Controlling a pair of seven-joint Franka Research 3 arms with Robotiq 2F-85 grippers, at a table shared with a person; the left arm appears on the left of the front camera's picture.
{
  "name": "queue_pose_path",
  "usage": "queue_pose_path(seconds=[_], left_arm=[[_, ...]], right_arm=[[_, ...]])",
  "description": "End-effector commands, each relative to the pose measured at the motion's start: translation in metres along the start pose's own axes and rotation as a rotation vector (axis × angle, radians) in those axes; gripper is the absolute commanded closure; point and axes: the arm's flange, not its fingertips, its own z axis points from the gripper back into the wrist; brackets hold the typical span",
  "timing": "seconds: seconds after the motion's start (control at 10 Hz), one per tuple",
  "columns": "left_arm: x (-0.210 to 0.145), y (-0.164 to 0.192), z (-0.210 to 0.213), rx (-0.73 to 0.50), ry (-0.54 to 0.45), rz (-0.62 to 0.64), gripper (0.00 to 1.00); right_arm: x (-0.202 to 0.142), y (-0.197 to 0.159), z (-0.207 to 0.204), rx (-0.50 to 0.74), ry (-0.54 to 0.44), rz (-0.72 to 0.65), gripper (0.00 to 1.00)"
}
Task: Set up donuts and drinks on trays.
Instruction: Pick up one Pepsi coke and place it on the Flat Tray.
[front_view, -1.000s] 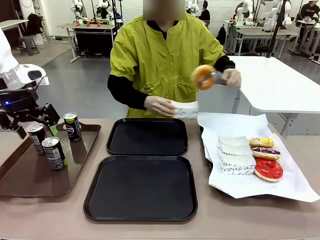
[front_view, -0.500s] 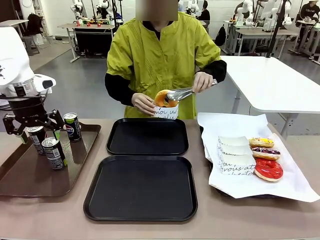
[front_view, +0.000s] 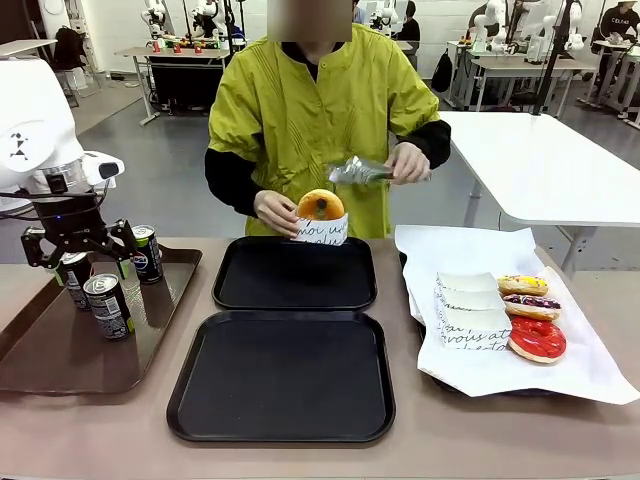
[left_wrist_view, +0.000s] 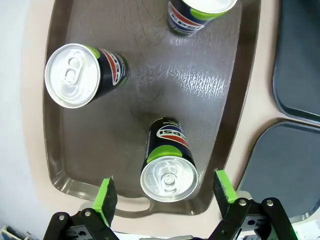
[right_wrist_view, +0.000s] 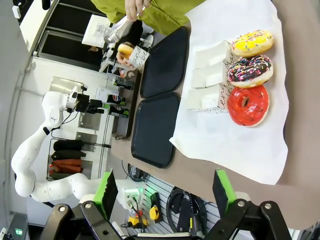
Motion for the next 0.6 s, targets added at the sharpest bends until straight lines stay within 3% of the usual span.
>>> queue_pose_path(seconds=[0.0,0.5], left_arm=[[0.003,-0.002,-0.007,-0.008,-0.017,-0.047,0.00],[-0.003,0.002,-0.032,-0.023,-0.019,-0.120,0.00]], right_arm=[[0.000,-0.001,0.000,0.002,-0.005,0.002,0.00],[0.000,-0.001,0.000,0.002,-0.005,0.002,0.00]])
